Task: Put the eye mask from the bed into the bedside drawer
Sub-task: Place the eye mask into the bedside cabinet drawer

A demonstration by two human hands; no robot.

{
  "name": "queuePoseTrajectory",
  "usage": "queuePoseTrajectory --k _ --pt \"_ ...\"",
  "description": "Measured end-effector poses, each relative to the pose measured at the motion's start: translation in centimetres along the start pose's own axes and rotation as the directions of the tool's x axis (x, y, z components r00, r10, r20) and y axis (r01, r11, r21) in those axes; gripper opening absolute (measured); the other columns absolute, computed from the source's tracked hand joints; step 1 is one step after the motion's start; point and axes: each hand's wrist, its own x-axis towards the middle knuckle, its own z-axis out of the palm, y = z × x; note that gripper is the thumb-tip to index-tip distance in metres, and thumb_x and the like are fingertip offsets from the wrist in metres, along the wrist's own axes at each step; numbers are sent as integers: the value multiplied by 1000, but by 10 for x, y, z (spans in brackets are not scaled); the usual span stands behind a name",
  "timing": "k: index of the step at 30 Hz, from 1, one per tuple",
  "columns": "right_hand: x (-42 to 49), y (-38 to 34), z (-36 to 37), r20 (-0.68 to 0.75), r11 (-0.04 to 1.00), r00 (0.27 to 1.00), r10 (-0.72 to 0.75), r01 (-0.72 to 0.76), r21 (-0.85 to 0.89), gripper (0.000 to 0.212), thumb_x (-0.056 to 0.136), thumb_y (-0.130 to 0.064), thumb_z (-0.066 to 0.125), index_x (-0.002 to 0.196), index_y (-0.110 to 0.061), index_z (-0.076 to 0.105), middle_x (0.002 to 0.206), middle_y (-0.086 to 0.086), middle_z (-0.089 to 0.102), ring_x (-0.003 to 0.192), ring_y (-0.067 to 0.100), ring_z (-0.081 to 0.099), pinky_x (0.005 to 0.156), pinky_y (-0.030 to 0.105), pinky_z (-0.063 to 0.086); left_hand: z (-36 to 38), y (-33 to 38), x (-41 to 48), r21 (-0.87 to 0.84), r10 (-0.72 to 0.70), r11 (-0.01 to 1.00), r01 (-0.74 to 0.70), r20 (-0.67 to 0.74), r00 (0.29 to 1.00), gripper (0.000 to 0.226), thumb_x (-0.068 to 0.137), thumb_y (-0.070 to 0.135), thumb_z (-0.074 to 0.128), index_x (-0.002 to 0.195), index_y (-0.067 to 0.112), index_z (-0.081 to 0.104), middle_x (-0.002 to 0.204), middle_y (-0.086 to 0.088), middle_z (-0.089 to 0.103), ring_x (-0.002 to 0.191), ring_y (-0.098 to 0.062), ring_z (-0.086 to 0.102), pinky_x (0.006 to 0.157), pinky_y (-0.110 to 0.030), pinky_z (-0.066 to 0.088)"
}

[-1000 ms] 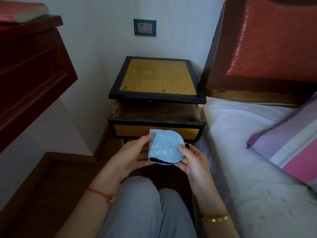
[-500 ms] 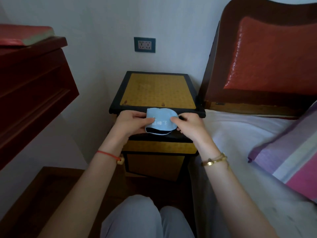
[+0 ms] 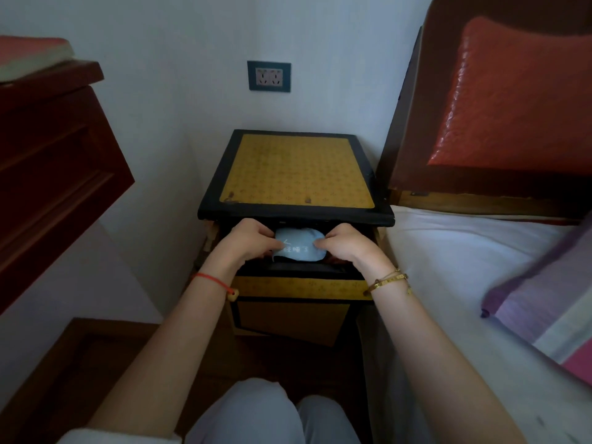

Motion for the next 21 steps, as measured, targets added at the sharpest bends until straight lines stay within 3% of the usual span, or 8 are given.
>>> queuePoseTrajectory --k 2,4,6,10,13,17,19,21 --pt "6 -1 3 8 999 1000 6 -5 -48 26 91 -23 62 71 -7 58 71 6 54 64 18 53 57 27 38 2 -1 4 26 -2 1000 2 18 1000 51 92 10 68 141 1 55 126 -18 68 114 -27 68 99 -36 55" --pt "10 1 5 32 994 999 12 -8 -106 26 92 -24 61 100 0 66 96 13 65 87 25 62 68 29 44 3 -2 8 48 -4 999 2 48 999 48 94 7 64 141 1 54 127 -20 67 114 -27 68 97 -35 56" --pt "12 2 7 38 986 999 33 -26 -162 33 92 -25 60 111 0 64 108 15 66 95 27 63 69 30 46 4 -3 12 69 -13 998 7 84 996 47 96 6 62 142 2 54 130 -20 66 111 -25 68 96 -32 56" --pt "12 2 10 20 971 1000 13 -7 -240 30 91 -27 61 108 -2 66 100 11 66 85 24 62 60 28 45 5 -6 14 109 -6 994 -6 111 994 47 97 7 60 143 3 54 134 -17 64 107 -21 69 95 -31 55" --pt "6 2 6 -27 960 1000 -8 0 -281 31 90 -33 62 100 -3 67 91 9 64 81 25 62 66 29 48 1 -5 8 86 36 995 -44 88 995 46 97 7 60 142 3 55 134 -17 65 110 -22 69 93 -30 55" --pt "-16 11 -5 -180 965 978 -104 56 -256 33 93 -34 59 99 -4 70 96 11 70 89 29 66 75 34 52 -5 -9 -16 34 193 981 -190 -101 976 39 93 15 68 132 14 66 125 -5 72 115 -17 67 105 -34 51" --pt "-34 22 -6 -350 958 905 -242 165 -235 30 94 -32 58 106 -8 71 101 9 73 94 26 66 81 33 53 -4 -15 -37 37 302 952 -303 -244 922 29 91 20 71 120 20 72 112 5 75 106 -8 69 98 -26 54" --pt "-55 33 2 -555 915 727 -404 317 -251 24 94 -28 57 103 -10 71 95 4 73 89 20 64 76 23 47 4 -25 -59 38 387 916 -399 -342 856 20 88 24 74 108 22 75 99 12 75 91 2 69 82 -10 53"
